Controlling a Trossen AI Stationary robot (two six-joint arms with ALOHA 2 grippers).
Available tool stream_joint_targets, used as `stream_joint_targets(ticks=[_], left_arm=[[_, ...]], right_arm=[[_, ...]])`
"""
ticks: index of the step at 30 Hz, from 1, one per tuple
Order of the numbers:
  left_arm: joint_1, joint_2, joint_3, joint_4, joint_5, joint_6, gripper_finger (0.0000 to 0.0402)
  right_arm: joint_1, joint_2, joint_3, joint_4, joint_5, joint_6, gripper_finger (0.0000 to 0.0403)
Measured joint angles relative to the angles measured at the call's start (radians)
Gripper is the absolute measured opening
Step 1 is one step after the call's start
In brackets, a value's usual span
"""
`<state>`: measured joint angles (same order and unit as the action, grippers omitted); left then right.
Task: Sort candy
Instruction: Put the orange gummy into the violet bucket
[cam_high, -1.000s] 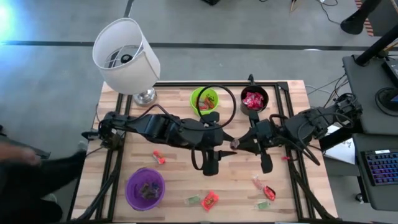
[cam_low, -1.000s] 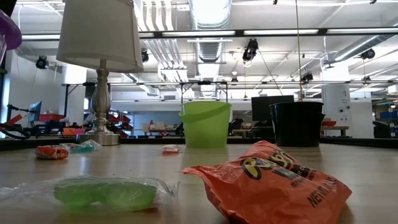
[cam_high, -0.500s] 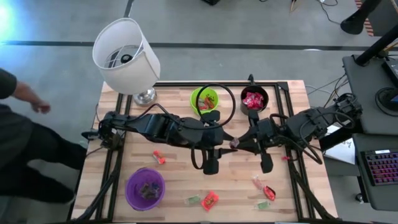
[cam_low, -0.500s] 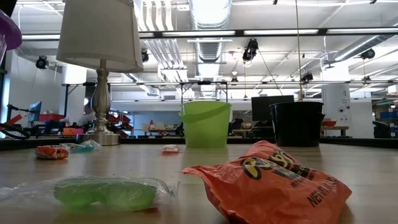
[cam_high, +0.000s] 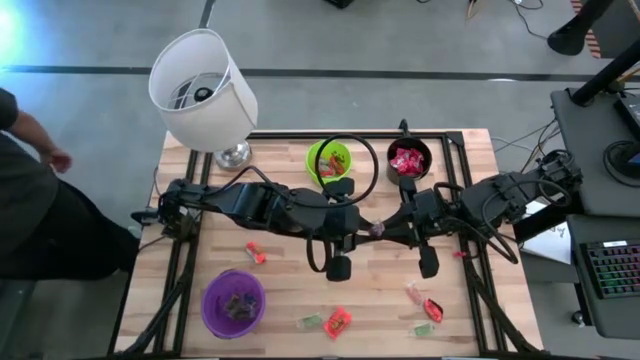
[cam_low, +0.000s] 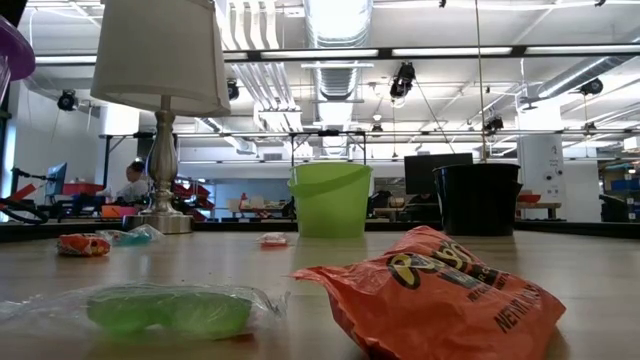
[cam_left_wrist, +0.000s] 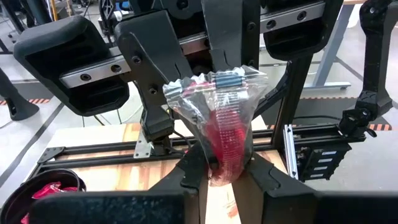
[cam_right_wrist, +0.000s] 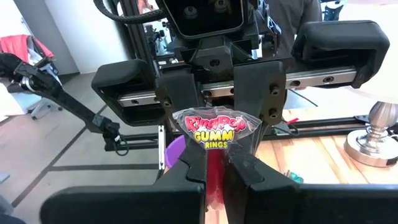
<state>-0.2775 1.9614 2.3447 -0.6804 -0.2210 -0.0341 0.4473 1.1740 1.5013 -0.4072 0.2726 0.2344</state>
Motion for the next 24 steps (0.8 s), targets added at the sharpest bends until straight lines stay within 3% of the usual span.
stream_joint_targets(ticks=[6, 15, 21, 24], left_arm=[[0.001, 0.000, 0.000, -0.001, 0.000, 0.000, 0.0035], [0.002, -0.007, 0.000, -0.035, -0.002, 0.000, 0.0034], [-0.001, -0.052, 0.001, -0.280, 0.004, -0.080, 0.0034], [-0.006, -0.080, 0.001, -0.437, 0.067, -0.155, 0.0034]], right_arm=[[0.000, 0.000, 0.000, -0.004, -0.002, -0.005, 0.0033], [0.000, -0.003, 0.001, -0.006, -0.017, 0.001, 0.0136], [0.000, -0.054, 0.000, -0.006, -0.014, 0.001, 0.0169], [0.000, -0.078, 0.002, -0.007, -0.014, 0.001, 0.0172]])
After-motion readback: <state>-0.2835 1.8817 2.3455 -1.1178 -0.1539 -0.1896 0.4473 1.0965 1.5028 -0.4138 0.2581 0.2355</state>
